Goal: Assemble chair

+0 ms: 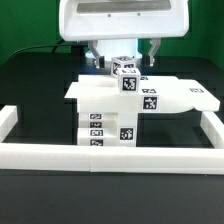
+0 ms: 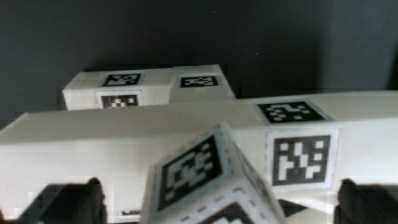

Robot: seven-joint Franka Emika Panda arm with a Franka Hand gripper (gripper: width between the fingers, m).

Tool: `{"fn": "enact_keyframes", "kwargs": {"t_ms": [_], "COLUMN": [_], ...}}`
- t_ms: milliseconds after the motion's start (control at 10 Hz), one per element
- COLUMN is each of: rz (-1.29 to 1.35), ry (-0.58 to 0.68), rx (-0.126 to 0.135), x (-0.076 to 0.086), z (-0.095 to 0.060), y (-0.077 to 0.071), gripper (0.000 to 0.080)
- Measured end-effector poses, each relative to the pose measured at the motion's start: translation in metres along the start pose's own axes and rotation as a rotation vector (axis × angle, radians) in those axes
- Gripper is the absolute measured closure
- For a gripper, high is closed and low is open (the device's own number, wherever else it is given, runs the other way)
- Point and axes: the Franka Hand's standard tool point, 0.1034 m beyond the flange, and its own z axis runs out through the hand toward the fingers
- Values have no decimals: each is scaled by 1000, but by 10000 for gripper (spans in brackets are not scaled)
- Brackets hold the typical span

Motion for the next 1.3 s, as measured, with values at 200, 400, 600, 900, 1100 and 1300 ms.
{"fn": "enact_keyframes", "kwargs": {"t_ms": [200, 400, 600, 900, 1100, 1300], "rz": [36, 193, 336, 757, 1022, 1108], "ry": [0, -1, 1, 18, 24, 24], "rx": [1, 1, 2, 1, 20, 32], "x": [0, 0, 0, 2, 3, 3], "z": [0, 1, 1, 1, 1, 2], "y": [0, 0, 0, 1, 1, -1], "gripper": [175, 409, 409, 409, 409, 333]}}
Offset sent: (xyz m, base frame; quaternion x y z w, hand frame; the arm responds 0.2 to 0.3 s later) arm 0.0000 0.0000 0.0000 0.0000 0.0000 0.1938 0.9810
